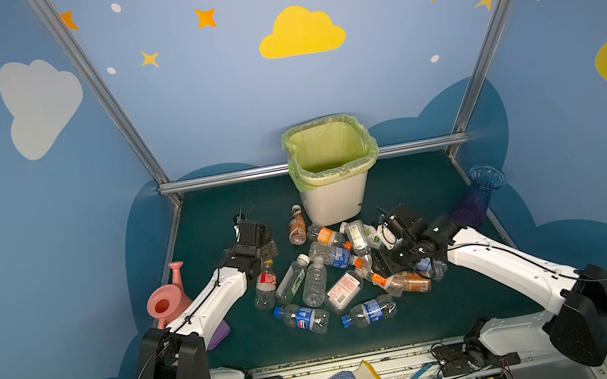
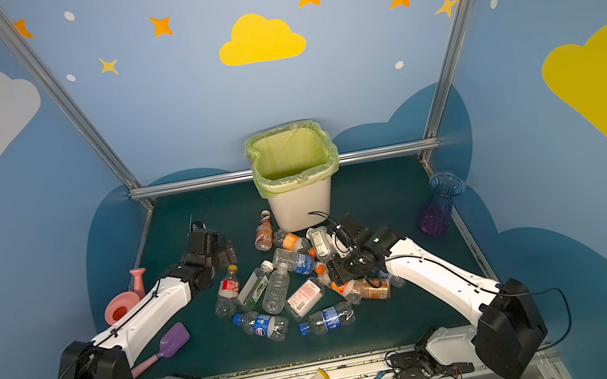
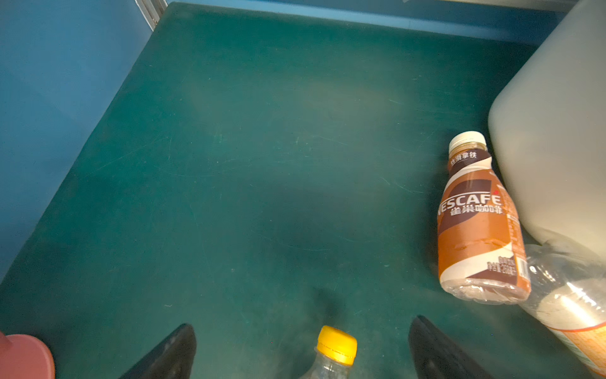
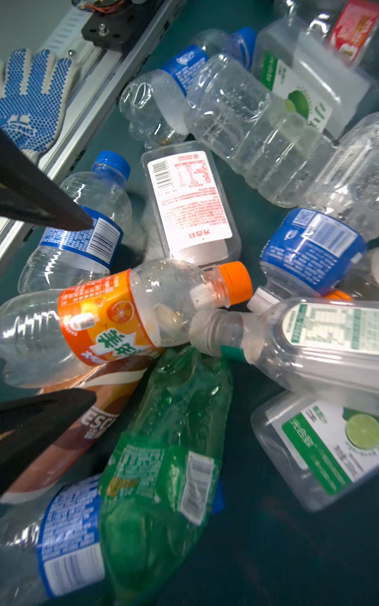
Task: Throw the plastic bottles in the bin
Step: 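Reach the right gripper into the bottle pile while the left approaches a yellow-capped bottle, then close the right gripper on the orange-capped clear bottle and lift it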
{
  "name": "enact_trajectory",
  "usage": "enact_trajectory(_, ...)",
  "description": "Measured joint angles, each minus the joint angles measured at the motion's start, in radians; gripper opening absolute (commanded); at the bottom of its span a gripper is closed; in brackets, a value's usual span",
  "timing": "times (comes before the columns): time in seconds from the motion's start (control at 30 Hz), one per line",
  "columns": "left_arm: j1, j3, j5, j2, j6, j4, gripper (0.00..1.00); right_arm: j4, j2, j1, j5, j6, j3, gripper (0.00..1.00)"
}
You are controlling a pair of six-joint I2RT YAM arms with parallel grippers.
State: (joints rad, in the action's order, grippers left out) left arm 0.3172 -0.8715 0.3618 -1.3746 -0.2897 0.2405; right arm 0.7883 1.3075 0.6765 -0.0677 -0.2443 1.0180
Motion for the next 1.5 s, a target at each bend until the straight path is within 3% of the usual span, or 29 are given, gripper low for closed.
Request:
enact_trajectory(0.63,0.000,0.000,0.051,-0.002,-0.019,0.043,1.00,0.089,0.232,0.075,0.067,0.110,0.115,0.84)
enact_trajectory(1.07,-0.001,0.000,0.059,-0.019,-0.022,0.058,1.00,0.138,0.349,0.111,0.134,0.157,0.166,0.73)
enact_trajectory(1.5,-0.008,0.000,0.064,-0.019,-0.029,0.060,1.00,0.160,0.372,0.122,0.167,0.180,0.204,0.48)
